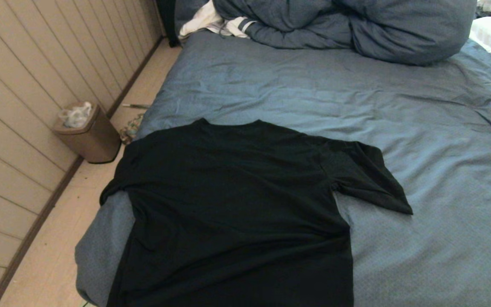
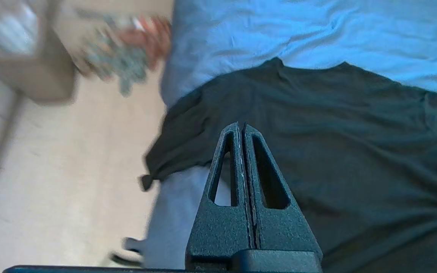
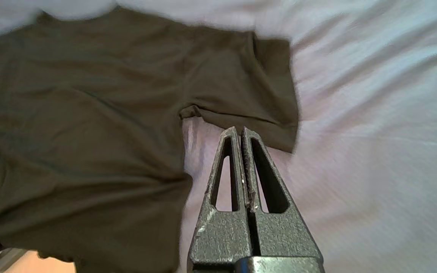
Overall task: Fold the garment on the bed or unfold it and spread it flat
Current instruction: Fold the black T-shirt
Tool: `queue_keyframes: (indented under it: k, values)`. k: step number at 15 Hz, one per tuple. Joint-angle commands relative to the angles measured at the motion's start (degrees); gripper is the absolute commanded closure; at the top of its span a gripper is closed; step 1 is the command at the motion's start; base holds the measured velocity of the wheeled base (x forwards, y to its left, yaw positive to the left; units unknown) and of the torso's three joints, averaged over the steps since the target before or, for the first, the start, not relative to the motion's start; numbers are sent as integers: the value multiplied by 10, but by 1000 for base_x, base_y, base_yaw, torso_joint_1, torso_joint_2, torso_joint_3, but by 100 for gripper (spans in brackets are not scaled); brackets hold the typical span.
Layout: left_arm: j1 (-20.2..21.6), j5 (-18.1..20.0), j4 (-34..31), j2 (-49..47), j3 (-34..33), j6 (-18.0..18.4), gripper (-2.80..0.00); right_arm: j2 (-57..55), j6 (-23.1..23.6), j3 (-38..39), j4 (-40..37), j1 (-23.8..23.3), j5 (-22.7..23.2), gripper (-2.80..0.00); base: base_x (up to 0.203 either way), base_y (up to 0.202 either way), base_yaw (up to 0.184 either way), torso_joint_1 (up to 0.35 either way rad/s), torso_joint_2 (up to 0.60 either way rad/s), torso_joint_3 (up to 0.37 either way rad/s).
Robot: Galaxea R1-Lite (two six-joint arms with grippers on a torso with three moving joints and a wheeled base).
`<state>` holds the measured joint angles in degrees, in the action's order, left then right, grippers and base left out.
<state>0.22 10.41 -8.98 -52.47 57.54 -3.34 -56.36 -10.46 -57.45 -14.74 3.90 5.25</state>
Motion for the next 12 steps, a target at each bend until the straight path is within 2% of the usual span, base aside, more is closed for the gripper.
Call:
queue_keyframes:
  k: [1, 5, 9, 10, 12]
  values:
    - [-5, 7, -2, -136, 42, -18, 0, -175, -14, -56, -1, -6, 2, 0, 0, 0, 0, 0, 0, 0]
    - [-43, 12, 2, -257, 73, -76, 0, -387, -34, -176, -6, -52, 2, 0, 0, 0, 0, 0, 0, 0]
    - [-64, 12, 11, -322, 117, -88, 0, -502, -38, -285, -44, -86, 20, 0, 0, 0, 0, 0, 0, 0]
    - [-64, 12, 14, -341, 132, -90, 0, -510, -38, -300, -53, -88, 23, -280, 0, 0, 0, 0, 0, 0]
    - [-65, 12, 27, -363, 144, -97, 0, -521, -30, -319, -75, -91, 26, -280, 0, 0, 0, 0, 0, 0]
